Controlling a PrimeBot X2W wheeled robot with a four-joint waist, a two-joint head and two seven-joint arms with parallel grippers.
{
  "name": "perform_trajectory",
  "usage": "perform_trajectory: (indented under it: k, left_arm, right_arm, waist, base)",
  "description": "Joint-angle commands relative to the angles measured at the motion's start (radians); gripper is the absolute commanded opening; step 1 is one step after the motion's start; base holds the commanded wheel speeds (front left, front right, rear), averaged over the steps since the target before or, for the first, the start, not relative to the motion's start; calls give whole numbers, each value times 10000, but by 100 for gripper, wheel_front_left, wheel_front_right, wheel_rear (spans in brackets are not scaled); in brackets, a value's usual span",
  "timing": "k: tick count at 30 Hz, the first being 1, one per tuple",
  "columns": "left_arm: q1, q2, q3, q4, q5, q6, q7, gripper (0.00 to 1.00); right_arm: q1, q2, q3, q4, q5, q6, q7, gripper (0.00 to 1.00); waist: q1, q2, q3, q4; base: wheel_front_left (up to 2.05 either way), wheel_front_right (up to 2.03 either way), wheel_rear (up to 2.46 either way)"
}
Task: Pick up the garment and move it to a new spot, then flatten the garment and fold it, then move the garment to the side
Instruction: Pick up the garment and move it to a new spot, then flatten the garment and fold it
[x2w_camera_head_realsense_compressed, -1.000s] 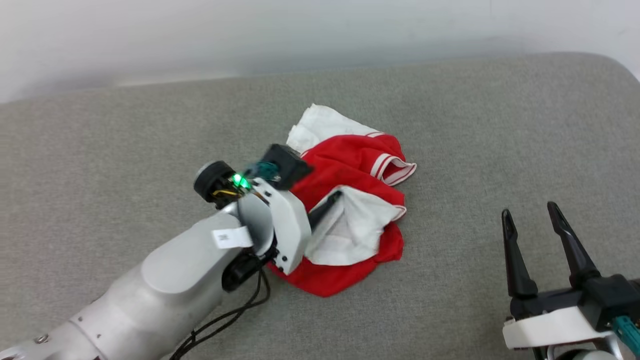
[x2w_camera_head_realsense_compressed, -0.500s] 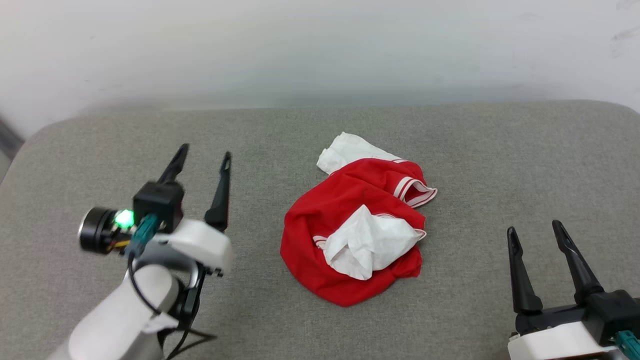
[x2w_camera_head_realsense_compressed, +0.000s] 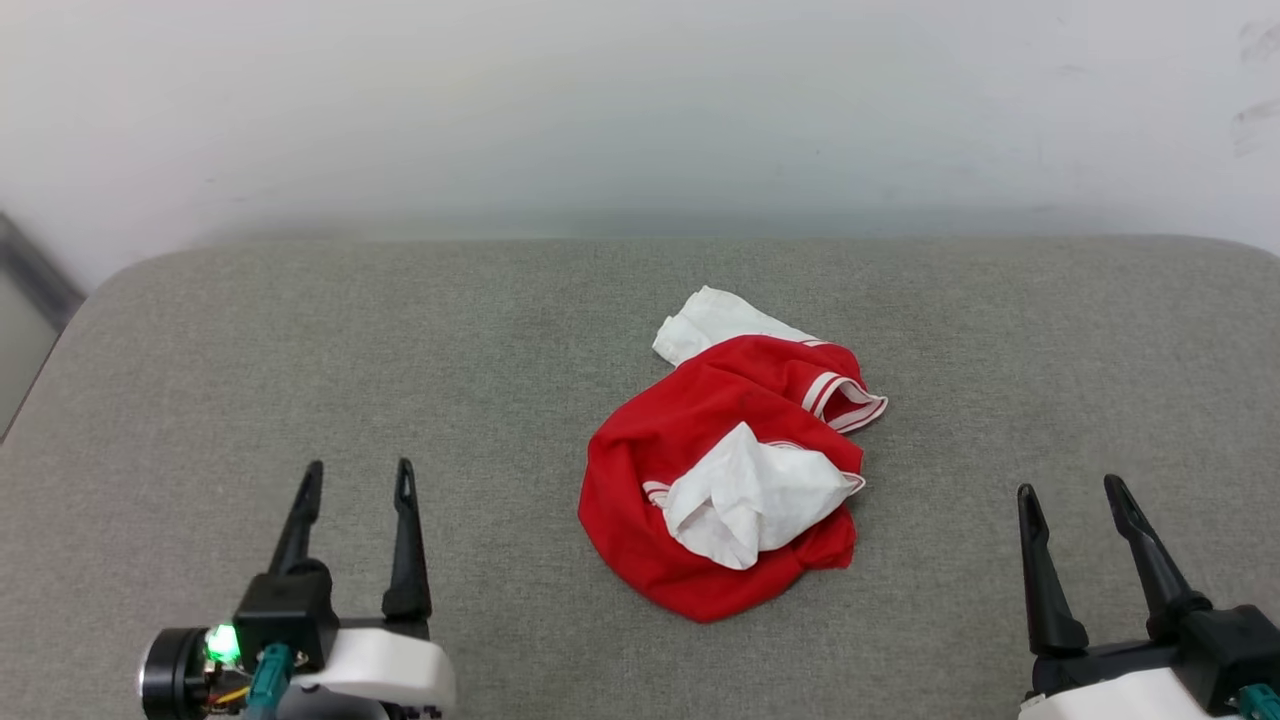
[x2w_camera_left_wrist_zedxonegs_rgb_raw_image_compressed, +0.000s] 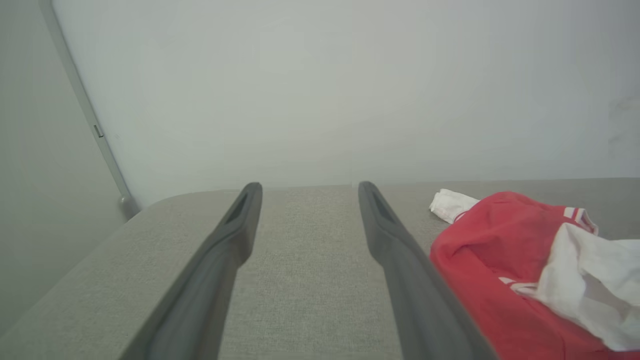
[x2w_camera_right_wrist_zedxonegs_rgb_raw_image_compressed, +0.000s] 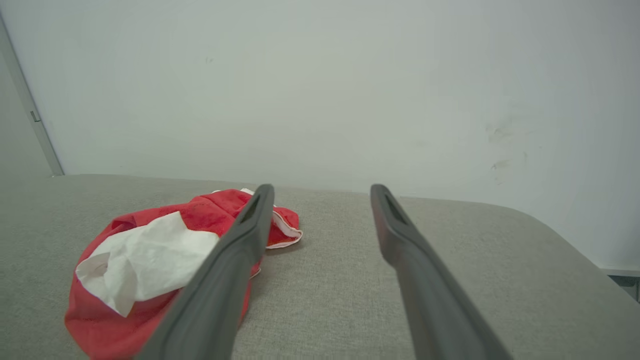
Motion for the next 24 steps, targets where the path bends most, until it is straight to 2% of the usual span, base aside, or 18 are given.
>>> perform_trajectory:
  k: [1,6,11,18,24]
  left_arm:
    - [193,-158,163,38,171,-184,-24,100]
    - [653,-957,908,320,838,-1024,-25,100]
    - [887,-1548,1610,474,1406,-1658,-25,100]
    - [1124,-2087,2233,645,2011,-2372,-25,100]
    - [1173,-2389,2640,744,2354,-2783,-26,100]
  right_arm:
    - [91,23,5,33,110,-5,-24,100]
    - [287,23,69,100,262,-7,-24,100]
    - [430,23,103,181,383,-5,-24,100]
    - [497,23,144,237,467,-5,-24,100]
    - [501,24,152,222,485,-5,-24,100]
  waist:
    - [0,-1,-16,13]
    - [0,-1,-78,14]
    - [0,-1,-126,-8]
    - [0,-1,-146,-7]
    - [0,-1,-125,-15]
  base:
    - [0,0,0]
    - [0,0,0]
    - [0,0,0]
    - [0,0,0]
    - [0,0,0]
